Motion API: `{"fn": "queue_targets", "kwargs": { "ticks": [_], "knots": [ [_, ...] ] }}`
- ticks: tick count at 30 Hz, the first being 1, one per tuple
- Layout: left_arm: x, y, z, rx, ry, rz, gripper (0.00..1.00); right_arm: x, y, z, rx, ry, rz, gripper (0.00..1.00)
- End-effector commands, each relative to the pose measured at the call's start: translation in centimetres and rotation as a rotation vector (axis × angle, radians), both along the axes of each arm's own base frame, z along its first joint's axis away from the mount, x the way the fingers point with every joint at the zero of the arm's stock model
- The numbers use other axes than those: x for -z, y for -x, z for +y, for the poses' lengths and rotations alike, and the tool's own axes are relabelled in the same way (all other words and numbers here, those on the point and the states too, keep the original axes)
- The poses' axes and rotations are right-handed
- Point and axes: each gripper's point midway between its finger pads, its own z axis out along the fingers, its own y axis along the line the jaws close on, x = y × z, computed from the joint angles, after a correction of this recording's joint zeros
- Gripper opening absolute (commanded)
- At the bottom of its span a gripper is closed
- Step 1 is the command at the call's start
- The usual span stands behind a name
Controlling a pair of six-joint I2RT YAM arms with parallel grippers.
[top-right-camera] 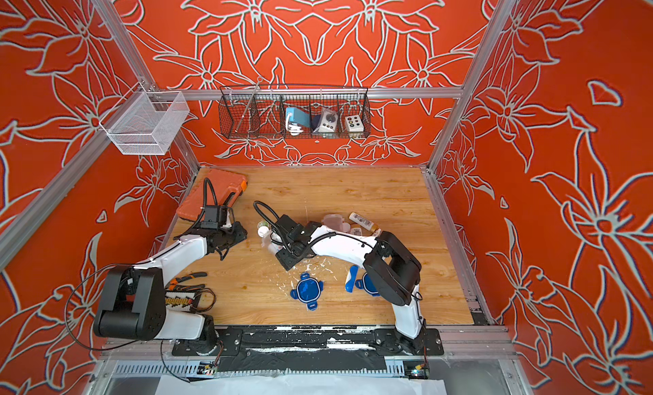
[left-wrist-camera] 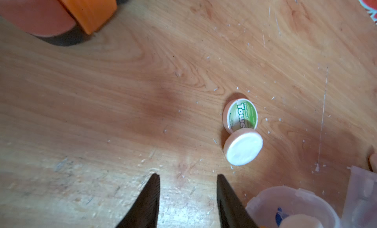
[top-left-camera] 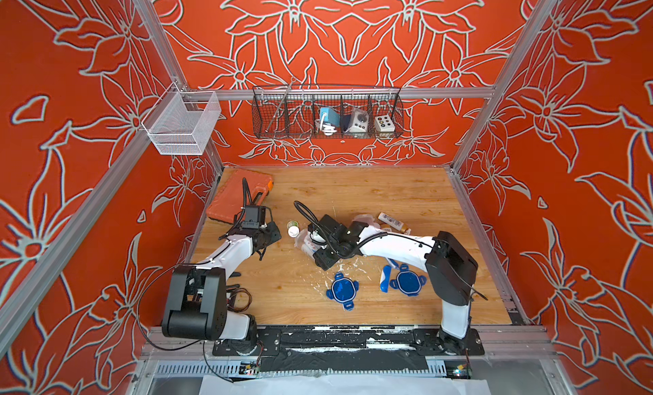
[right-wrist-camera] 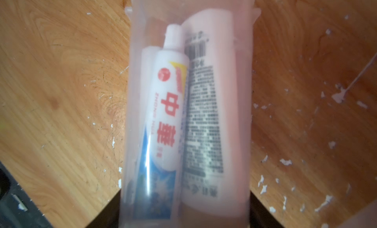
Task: Take out toiletry kits
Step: 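Pour the toiletry kits out of the container.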
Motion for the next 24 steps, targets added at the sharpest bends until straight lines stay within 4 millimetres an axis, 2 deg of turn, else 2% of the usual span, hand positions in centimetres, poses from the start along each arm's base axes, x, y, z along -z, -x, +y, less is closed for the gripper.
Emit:
{"fn": "queue_targets", "kwargs": {
  "ticks": [1,8,24],
  "knots": [
    [0.7,0.1,-1.2,0.053,0.013,0.028,0.43,-0.9,0.7,-0.4,0.041,0.053,0.067,0.48],
    [1.3,0.2,-2.3,0.088,0.038,0.047,0.42,-2.6,0.2,0.3,0.06,0.081,0.09,0.46],
    [0.9,0.2,-2.9,0.109,0.031,0.037,0.42,-3.6,0.7,0.9,0.093,0.119,0.17,0.43]
  ]
}}
